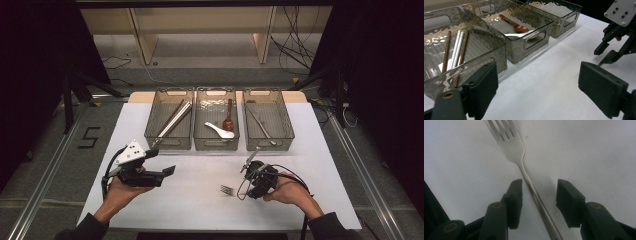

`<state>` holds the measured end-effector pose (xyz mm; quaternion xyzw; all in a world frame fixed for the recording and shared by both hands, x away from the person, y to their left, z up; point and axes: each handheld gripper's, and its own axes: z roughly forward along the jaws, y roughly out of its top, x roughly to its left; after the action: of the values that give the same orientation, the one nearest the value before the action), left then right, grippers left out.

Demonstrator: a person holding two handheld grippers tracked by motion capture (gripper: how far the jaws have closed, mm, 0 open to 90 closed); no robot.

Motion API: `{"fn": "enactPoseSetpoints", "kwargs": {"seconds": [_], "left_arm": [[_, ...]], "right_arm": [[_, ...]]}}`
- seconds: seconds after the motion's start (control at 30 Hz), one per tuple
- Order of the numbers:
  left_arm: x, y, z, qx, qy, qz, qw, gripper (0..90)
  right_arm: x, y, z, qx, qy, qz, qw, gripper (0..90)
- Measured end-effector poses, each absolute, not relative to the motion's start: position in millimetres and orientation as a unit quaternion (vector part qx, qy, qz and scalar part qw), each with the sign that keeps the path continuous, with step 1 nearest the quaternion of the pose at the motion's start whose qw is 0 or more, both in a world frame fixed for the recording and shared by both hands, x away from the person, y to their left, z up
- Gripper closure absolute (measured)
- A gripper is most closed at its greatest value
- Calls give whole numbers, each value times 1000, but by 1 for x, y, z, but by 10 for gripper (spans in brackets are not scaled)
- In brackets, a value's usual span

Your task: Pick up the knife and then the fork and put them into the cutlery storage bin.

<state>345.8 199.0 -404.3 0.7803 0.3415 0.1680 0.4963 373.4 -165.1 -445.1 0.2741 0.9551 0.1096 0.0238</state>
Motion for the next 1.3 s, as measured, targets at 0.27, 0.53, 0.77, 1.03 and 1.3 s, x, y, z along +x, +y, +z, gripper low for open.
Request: {"fn": "enactPoseSetpoints", "kwargs": {"seconds": [0.27,0.53,0.77,1.03,1.3], "left_arm": [[346,198,-405,780,341,167,497,157],[346,198,-404,780,341,168,497,157],[346,198,-405,780,341,168,497,157],[346,198,-405,780,341,167,496,157],[346,198,-405,780,341,169,496,157]], "right_arm": [[373,-165,-450,266,959,97,23,660],[372,-164,-453,258,962,83,21,722],[372,-161,-455,251,965,72,22,734],[371,-160,-454,243,967,68,25,765],[370,-158,-455,235,970,65,20,832]]}}
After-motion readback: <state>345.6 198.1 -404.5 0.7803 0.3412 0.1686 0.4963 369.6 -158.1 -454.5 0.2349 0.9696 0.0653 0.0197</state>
